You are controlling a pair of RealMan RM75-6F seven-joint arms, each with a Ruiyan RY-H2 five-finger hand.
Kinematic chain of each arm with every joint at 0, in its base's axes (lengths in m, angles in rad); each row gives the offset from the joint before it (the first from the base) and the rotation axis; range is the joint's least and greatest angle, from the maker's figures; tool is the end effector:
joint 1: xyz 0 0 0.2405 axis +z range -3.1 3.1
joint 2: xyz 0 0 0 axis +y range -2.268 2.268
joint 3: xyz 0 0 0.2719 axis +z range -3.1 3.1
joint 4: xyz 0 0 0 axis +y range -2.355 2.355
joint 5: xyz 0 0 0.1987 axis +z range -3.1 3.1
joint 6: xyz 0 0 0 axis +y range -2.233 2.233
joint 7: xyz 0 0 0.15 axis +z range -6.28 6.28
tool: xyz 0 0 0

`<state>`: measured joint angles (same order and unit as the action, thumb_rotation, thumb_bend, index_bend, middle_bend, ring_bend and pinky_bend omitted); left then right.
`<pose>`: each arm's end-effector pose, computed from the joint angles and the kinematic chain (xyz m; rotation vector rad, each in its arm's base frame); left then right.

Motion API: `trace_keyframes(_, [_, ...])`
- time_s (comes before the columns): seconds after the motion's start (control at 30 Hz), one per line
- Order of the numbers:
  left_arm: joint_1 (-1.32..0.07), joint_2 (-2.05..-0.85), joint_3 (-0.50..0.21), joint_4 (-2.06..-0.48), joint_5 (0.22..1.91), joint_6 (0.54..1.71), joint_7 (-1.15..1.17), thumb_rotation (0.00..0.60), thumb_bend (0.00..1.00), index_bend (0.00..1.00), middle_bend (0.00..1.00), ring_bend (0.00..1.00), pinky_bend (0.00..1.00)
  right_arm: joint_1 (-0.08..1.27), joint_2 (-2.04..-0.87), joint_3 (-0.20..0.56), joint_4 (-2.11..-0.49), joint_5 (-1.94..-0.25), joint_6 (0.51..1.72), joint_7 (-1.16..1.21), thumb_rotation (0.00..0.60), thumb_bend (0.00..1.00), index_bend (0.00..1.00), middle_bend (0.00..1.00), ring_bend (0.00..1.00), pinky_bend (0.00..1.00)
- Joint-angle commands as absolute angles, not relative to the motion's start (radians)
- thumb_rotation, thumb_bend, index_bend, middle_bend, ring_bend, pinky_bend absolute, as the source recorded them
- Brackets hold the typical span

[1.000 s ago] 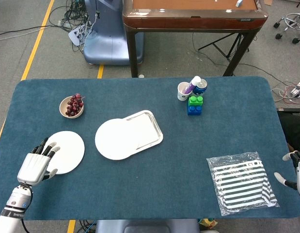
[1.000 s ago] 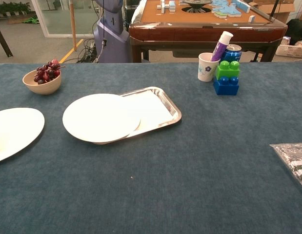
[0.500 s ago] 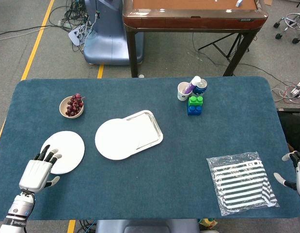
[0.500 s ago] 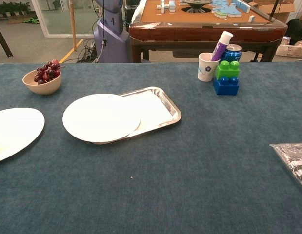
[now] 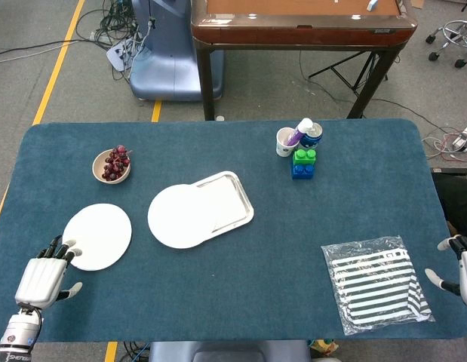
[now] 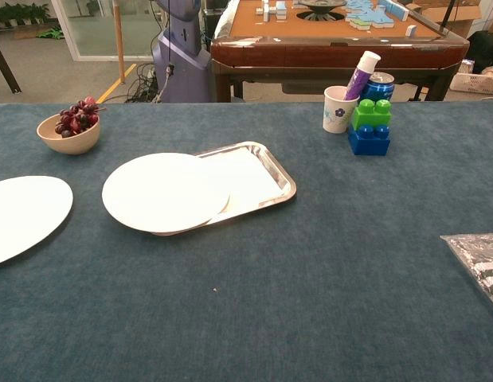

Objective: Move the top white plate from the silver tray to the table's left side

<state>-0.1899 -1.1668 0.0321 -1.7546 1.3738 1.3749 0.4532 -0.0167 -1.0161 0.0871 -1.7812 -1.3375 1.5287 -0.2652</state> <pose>-0.2979 0.1966 0.1271 -1.5894 -0.8180 -0.6056 -0.3285 -0.1579 0.2139 1.2345 -0.8376 0.6341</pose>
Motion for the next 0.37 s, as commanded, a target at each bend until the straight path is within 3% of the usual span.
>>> trace_keyframes(0.03, [-0.186, -1.162, 0.023, -1.756, 1.357, 1.374, 0.448, 0.6, 0.16, 0.32, 0.21, 0.08, 0.29, -0.017, -1.013, 0.087, -1.782, -1.341, 1.53, -0.259, 0.6, 0.19, 0.46, 0.4, 0.34, 0.41])
trace_keyframes(0.37, [-0.183, -1.154, 0.007, -1.753, 1.328, 1.368, 0.445, 0.6, 0.16, 0.32, 0.21, 0.08, 0.3, 0.004, -1.014, 0.092, -1.762, -1.32, 1.484, -0.241, 0.6, 0.19, 0.46, 0.4, 0.34, 0.41])
